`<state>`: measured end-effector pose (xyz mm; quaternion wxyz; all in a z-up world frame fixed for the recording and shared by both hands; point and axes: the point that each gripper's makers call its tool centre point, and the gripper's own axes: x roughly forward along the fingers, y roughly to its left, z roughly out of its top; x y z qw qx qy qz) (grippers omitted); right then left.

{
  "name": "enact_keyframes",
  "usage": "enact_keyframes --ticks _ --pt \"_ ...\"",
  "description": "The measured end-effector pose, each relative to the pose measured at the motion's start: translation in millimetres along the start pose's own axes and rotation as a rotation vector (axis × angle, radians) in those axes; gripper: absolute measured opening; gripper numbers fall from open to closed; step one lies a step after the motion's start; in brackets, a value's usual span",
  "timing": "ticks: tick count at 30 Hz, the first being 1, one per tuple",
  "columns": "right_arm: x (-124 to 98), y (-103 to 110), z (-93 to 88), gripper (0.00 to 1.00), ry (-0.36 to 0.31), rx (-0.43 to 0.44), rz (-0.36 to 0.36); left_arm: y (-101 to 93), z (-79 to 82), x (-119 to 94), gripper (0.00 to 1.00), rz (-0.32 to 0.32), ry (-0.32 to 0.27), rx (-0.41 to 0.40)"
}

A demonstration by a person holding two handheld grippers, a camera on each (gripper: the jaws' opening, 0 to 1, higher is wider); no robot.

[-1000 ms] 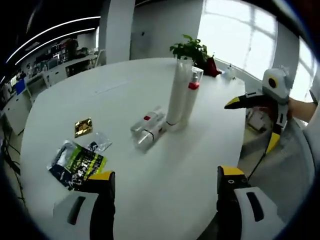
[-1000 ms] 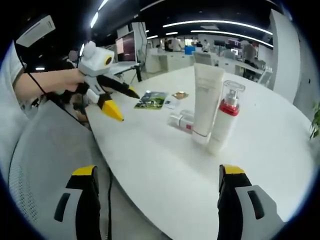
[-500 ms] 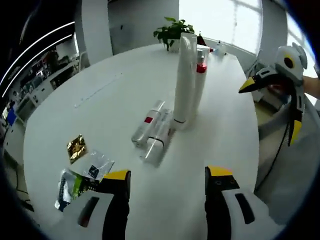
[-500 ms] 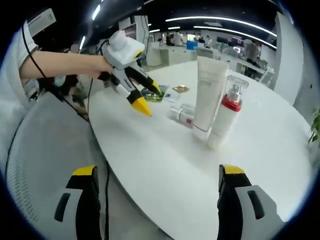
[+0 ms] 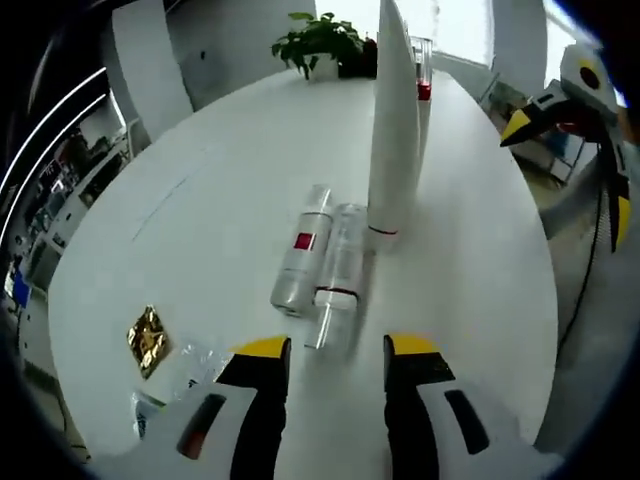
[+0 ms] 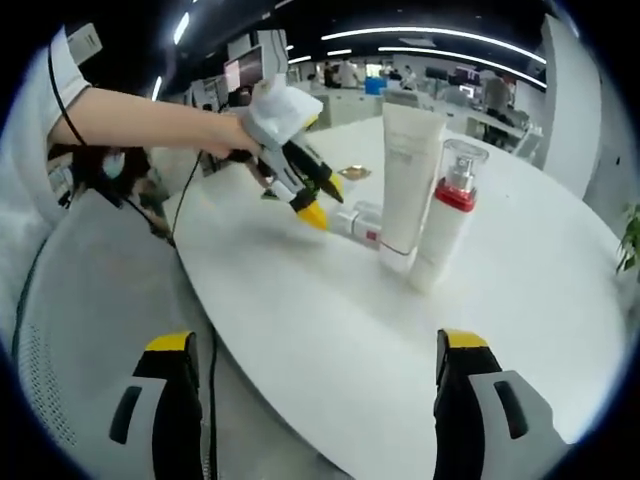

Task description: Arrange the skincare products in the storage area until every visible bottle or jar stands upright without overlapping.

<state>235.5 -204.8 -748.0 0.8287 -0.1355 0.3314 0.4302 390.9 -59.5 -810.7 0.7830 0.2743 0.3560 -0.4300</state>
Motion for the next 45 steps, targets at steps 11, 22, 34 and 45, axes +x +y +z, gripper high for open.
enact_keyframes --ticks 11,22,34,45 --pt "-0.1 -3.1 -3.1 0.97 0.008 0.027 -0.008 2.6 -2.6 16.8 0.27 -0.019 0.049 0.043" --pt "0.4 -2.4 -3.9 0.97 0.012 0.025 -0.008 2.6 -0.8 16.2 0.24 -0.028 0.037 0.055" --pt "0.6 -2.0 -2.4 0.97 0.007 0.006 -0.003 -3.6 -6.4 -26.4 0.24 -0.001 0.049 0.017" --pt "0.8 10.4 6.1 0.90 -0.011 -0.075 0.030 -22.3 -26.7 -74.9 0.23 -0.005 0.092 0.051"
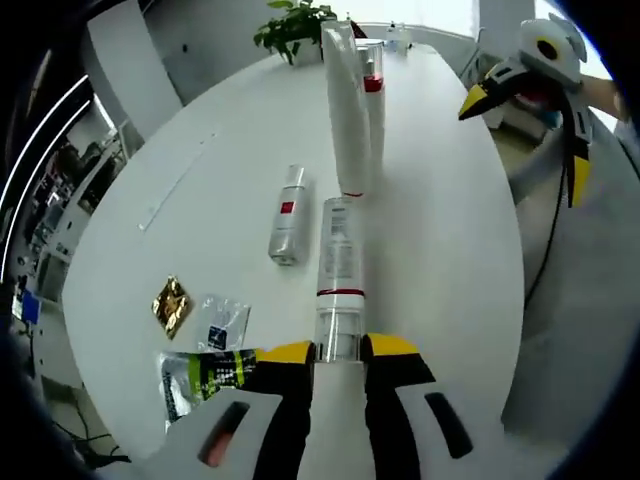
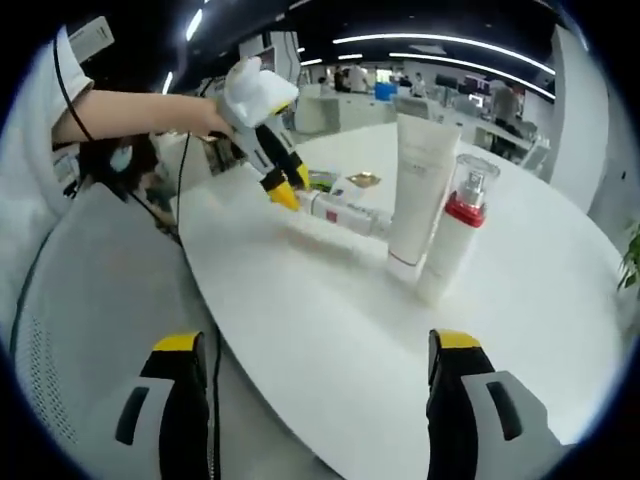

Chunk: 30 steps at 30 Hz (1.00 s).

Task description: Arrange the skincare products in the storage area until every visible bottle or jar stands upright without overlapping.

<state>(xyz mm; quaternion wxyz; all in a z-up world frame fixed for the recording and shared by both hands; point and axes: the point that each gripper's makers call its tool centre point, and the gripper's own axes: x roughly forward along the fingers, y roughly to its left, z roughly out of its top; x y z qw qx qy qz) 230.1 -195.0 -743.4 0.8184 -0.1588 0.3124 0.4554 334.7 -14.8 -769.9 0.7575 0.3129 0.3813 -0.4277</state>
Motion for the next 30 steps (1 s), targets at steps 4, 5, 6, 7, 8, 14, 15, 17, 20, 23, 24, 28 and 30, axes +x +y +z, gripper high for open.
enact_keyframes --ticks 4,5,6,7,8,14,15,17,20,23,24,28,30 --pt "0.5 5.5 3.3 0.89 0.003 -0.040 0.012 -8.4 -1.1 -11.3 0.23 0.005 0.000 0.002" --pt "0.4 7.9 6.4 0.88 -0.004 -0.055 0.020 -13.5 -1.7 -15.3 0.23 -0.002 -0.001 -0.006" --pt "0.6 9.0 8.1 0.87 -0.008 -0.063 0.025 -16.1 -2.1 -16.6 0.23 -0.005 -0.003 -0.006" --pt "2.2 9.7 9.6 0.86 -0.012 -0.075 0.033 -21.7 -1.7 -20.1 0.23 -0.013 -0.008 -0.005" --pt "2.9 10.4 11.1 0.85 -0.014 -0.085 0.037 -25.5 -1.3 -22.2 0.23 -0.017 -0.011 -0.006" --pt "8.2 16.0 30.4 0.75 -0.051 -0.151 0.065 -53.2 -1.0 -37.9 0.23 -0.045 -0.020 0.012" --pt "8.8 17.3 34.3 0.73 -0.058 -0.161 0.071 -58.0 -0.4 -40.0 0.23 -0.055 -0.028 0.012" --pt "10.9 21.1 41.4 0.68 -0.063 -0.183 0.090 -68.6 0.8 -43.6 0.23 -0.075 -0.050 -0.007" --pt "14.2 25.4 49.2 0.65 -0.055 -0.226 0.112 -86.8 2.8 -48.6 0.23 -0.097 -0.062 -0.009" --pt "15.6 30.5 55.9 0.57 -0.059 -0.283 0.138 -102.2 4.0 -52.1 0.23 -0.112 -0.053 0.014" --pt "15.8 32.8 57.3 0.54 -0.061 -0.295 0.151 -105.4 3.3 -53.1 0.23 -0.117 -0.052 0.020" --pt "18.0 48.0 59.9 0.41 -0.043 -0.368 0.227 -126.1 9.7 -56.1 0.23 -0.142 -0.061 0.026" --pt "21.2 53.8 58.5 0.37 -0.022 -0.422 0.246 -133.0 10.6 -56.0 0.23 -0.151 -0.064 0.031"
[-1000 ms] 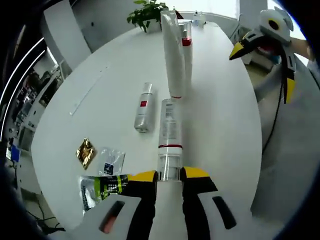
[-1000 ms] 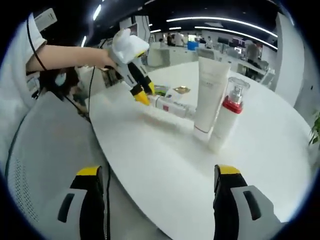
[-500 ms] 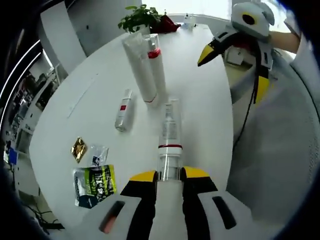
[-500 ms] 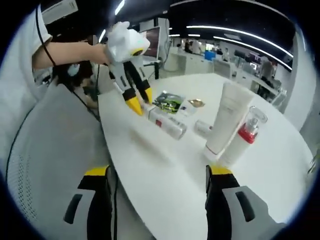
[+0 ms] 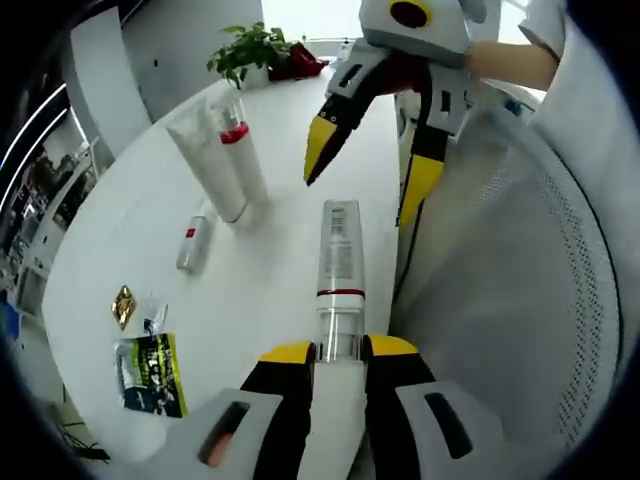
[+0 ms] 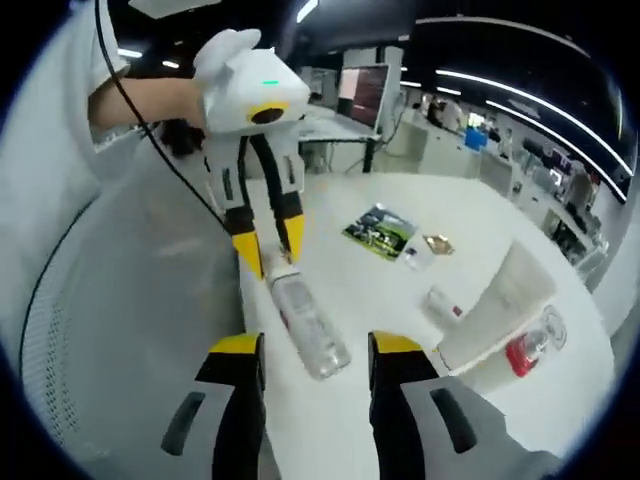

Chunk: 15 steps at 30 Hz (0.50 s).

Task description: Arrange the skincare products in the storage area until every visible bottle or jar stands upright without overlapping.

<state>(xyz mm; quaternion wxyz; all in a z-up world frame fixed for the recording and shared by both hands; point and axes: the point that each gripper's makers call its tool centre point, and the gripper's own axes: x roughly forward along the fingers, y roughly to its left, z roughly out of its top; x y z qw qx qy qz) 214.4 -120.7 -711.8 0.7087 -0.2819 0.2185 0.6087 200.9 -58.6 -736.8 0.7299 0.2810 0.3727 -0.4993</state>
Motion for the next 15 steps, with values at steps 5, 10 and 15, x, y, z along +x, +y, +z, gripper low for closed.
enact_keyframes --ticks 5,10,15 --pt "11.5 18.5 -10.3 0.37 0.108 -0.148 0.102 -14.6 9.1 -1.9 0.23 -0.019 -0.007 0.019" --pt "12.8 25.0 -12.9 0.33 0.169 -0.233 0.124 -19.3 15.2 -4.0 0.24 -0.022 -0.016 0.017" --pt "15.9 26.2 -15.9 0.25 0.173 -0.251 0.136 -23.1 21.6 -5.9 0.24 -0.032 -0.034 0.013"
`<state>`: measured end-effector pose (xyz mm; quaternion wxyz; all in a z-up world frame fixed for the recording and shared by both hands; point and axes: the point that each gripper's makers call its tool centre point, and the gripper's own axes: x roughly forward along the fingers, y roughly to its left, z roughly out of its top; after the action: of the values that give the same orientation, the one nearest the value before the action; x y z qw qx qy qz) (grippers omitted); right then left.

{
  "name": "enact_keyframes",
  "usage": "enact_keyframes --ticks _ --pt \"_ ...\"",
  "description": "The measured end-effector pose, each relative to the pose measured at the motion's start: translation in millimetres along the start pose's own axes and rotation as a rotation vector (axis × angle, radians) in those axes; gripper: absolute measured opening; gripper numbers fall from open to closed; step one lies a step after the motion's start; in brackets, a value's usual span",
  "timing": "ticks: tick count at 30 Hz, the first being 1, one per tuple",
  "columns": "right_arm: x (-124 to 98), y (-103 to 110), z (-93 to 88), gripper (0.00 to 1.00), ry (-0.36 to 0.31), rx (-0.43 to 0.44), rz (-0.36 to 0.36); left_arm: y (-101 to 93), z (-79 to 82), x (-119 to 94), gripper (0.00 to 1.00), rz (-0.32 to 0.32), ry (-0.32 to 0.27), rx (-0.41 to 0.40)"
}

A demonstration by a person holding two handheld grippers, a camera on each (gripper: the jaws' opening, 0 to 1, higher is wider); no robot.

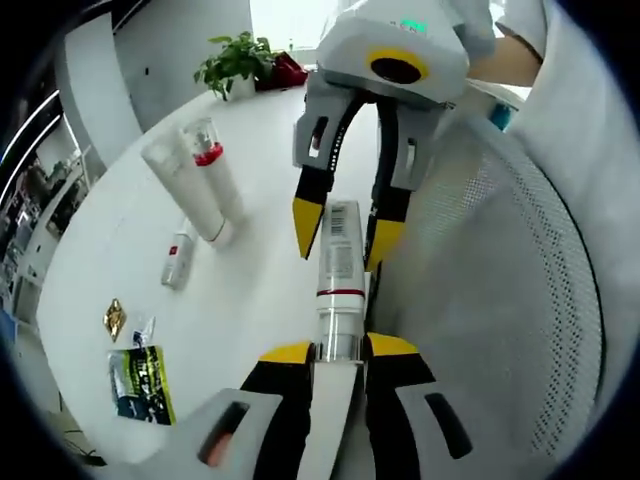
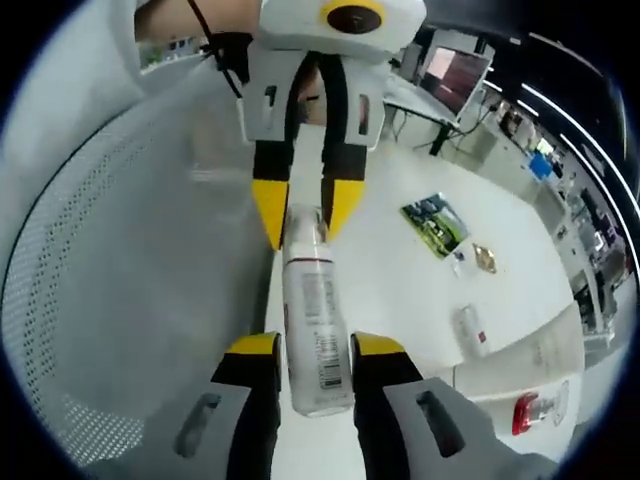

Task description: Arrange the skincare products in the storage area until every visible bottle or jar stands upright without overlapping.

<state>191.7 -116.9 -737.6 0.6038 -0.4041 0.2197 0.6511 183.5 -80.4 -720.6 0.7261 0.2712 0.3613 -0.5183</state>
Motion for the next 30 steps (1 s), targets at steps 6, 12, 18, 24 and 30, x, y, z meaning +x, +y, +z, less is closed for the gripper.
enact_keyframes --ticks 6,12,18,24,30 --pt "2.0 -0.7 -5.6 0.23 -0.031 -0.017 -0.007 2.7 2.6 -0.5 0.24 0.007 -0.032 0.019" --pt "-3.4 -0.5 -7.2 0.22 -0.104 0.056 0.017 2.6 12.2 -4.6 0.25 -0.021 -0.145 -0.043" --pt "-14.2 -5.2 -5.5 0.21 -0.173 0.138 0.000 14.9 27.3 -14.5 0.29 -0.011 -0.310 -0.139" --pt "-26.1 -13.4 -5.1 0.21 -0.255 0.241 -0.033 36.0 39.4 -29.1 0.47 0.011 -0.482 -0.291" --pt "-47.7 -23.2 18.9 0.21 -0.492 0.429 -0.037 46.7 60.5 -56.5 0.53 -0.043 -0.768 -0.526"
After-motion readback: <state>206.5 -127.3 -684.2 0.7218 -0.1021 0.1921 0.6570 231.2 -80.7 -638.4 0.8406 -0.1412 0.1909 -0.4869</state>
